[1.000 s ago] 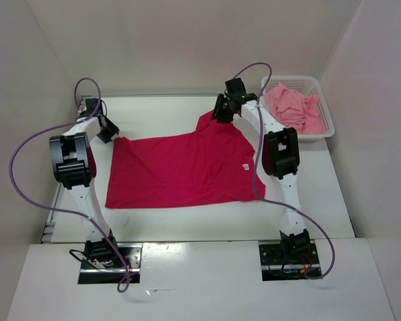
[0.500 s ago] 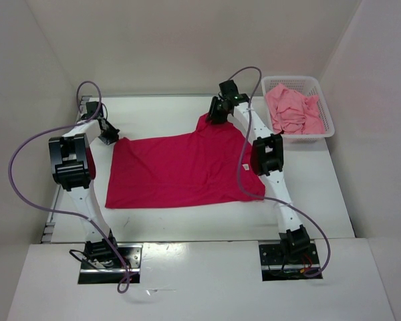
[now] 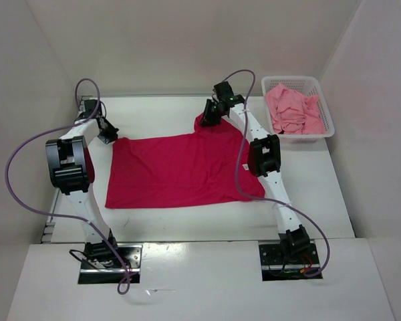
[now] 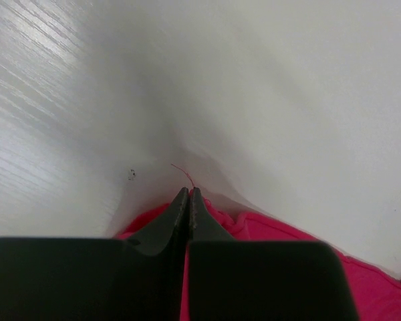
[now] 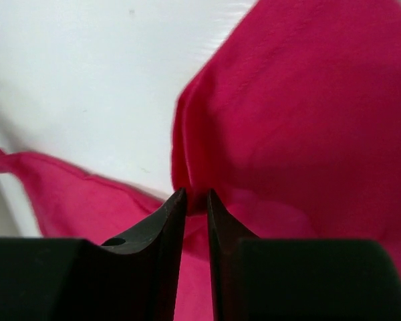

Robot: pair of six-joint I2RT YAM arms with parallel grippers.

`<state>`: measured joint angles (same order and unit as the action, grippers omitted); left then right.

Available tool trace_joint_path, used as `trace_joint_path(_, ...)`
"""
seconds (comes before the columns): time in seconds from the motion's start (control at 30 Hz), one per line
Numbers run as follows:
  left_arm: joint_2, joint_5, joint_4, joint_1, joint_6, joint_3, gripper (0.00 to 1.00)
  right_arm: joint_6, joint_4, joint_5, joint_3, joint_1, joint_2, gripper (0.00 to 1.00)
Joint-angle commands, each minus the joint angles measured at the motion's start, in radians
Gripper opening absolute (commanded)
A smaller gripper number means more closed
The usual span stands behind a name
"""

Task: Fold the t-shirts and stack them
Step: Grap the side of the flattened tshirt furthest away from the robot with both arms

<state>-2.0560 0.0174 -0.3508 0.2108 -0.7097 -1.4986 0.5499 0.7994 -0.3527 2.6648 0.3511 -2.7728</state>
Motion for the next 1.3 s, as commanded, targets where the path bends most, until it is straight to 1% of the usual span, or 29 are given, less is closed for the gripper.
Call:
trace_joint_path(0.0, 0.05, 0.0, -0.001, -0.001, 0.016, 0.014, 0.0, 0.06, -0.081, -0.143, 0.043, 0.008, 0.001, 0.24)
trace_joint_path(0.07, 0.059, 0.0, -0.001, -0.001, 0.016, 0.014, 0.0, 0.119, -0.138, -0.205, 0.043, -0.001, -0.01, 0.24)
trace_joint_path(0.1, 0.059, 0.0, -0.01, -0.001, 0.016, 0.014, 0.0, 0.166, -0.155, -0.262, 0.043, -0.001, -0.01, 0.25)
trace_joint_path(0.13, 0.071, 0.0, -0.01, -0.001, 0.016, 0.014, 0.0, 0.189, -0.181, -0.287, 0.064, -0.011, -0.022, 0.32)
trace_joint_path(0.23, 0.082, 0.01, -0.01, -0.001, 0.016, 0.023, 0.0, 0.283, -0.241, -0.406, 0.102, -0.035, -0.045, 0.39)
trace_joint_path(0.27, 0.091, 0.01, -0.01, -0.001, 0.016, 0.023, 0.0, 0.295, -0.25, -0.417, 0.125, -0.049, -0.045, 0.45)
trace_joint_path(0.3, 0.091, 0.01, -0.02, 0.009, 0.016, 0.023, 0.0, 0.295, -0.23, -0.417, 0.157, -0.049, -0.059, 0.47)
trace_joint_path(0.33, 0.091, 0.01, -0.02, 0.009, 0.027, 0.023, 0.0, 0.263, -0.189, -0.378, 0.208, -0.073, -0.059, 0.48)
trace_joint_path(0.37, 0.091, 0.022, -0.02, 0.009, 0.027, 0.023, 0.0, 0.243, -0.189, -0.35, 0.217, -0.086, -0.059, 0.48)
trace_joint_path(0.47, 0.082, 0.047, -0.045, 0.009, 0.039, 0.003, 0.0, 0.135, -0.092, -0.229, 0.218, -0.124, -0.016, 0.35)
trace_joint_path(0.5, 0.073, 0.047, -0.045, 0.009, 0.05, -0.011, 0.0, 0.108, -0.065, -0.194, 0.227, -0.148, -0.007, 0.23)
trace_joint_path(0.53, 0.073, 0.059, -0.056, 0.009, 0.05, -0.029, 0.0, 0.058, -0.014, -0.102, 0.227, -0.167, 0.017, 0.14)
trace_joint_path(0.57, 0.063, 0.059, -0.065, 0.009, 0.05, -0.029, 0.0, 0.041, 0.0, -0.062, 0.227, -0.167, 0.028, 0.14)
trace_joint_path(0.6, 0.063, 0.059, -0.065, 0.009, 0.05, -0.038, 0.0, 0.026, 0.0, -0.034, 0.227, -0.178, 0.038, 0.09)
trace_joint_path(0.63, 0.063, 0.059, -0.065, 0.009, 0.05, -0.038, 0.0, 0.015, 0.009, -0.008, 0.227, -0.178, 0.038, 0.09)
trace_joint_path(0.67, 0.063, 0.068, -0.076, 0.009, 0.05, -0.038, 0.0, 0.004, 0.009, 0.05, 0.227, -0.178, 0.038, 0.09)
trace_joint_path(0.77, 0.073, 0.069, -0.076, 0.009, 0.05, 0.001, 0.0, -0.008, -0.012, 0.084, 0.257, -0.166, 0.006, 0.08)
trace_joint_path(0.8, 0.082, 0.059, -0.076, 0.009, 0.05, 0.012, 0.0, -0.018, -0.028, 0.101, 0.282, -0.153, -0.008, 0.1)
trace_joint_path(0.9, 0.092, 0.047, -0.076, 0.009, 0.05, 0.024, 0.0, -0.039, -0.086, 0.141, 0.27, -0.127, -0.03, 0.14)
trace_joint_path(0.93, 0.092, 0.036, -0.076, 0.009, 0.041, 0.024, 0.0, -0.039, -0.113, 0.174, 0.259, -0.118, -0.03, 0.17)
trace_joint_path(1.07, 0.102, 0.004, -0.076, 0.009, 0.032, 0.047, 0.0, -0.048, -0.192, 0.185, 0.259, -0.098, -0.057, 0.31)
trace_joint_path(1.13, 0.102, 0.004, -0.076, 0.009, 0.032, 0.058, 0.0, -0.048, -0.203, 0.201, 0.259, -0.089, -0.076, 0.39)
trace_joint_path(1.17, 0.102, -0.005, -0.076, 0.009, 0.032, 0.067, 0.0, -0.048, -0.216, 0.21, 0.271, -0.089, -0.086, 0.46)
trace_joint_path(1.2, 0.111, -0.005, -0.076, 0.009, 0.032, 0.067, 0.0, -0.048, -0.226, 0.21, 0.271, -0.089, -0.096, 0.47)
trace_joint_path(1.23, 0.12, -0.005, -0.076, 0.009, 0.032, 0.067, 0.0, -0.039, -0.238, 0.21, 0.271, -0.089, -0.109, 0.53)
trace_joint_path(1.27, 0.12, -0.014, -0.076, 0.009, 0.032, 0.067, 0.0, -0.039, -0.238, 0.21, 0.271, -0.089, -0.11, 0.54)
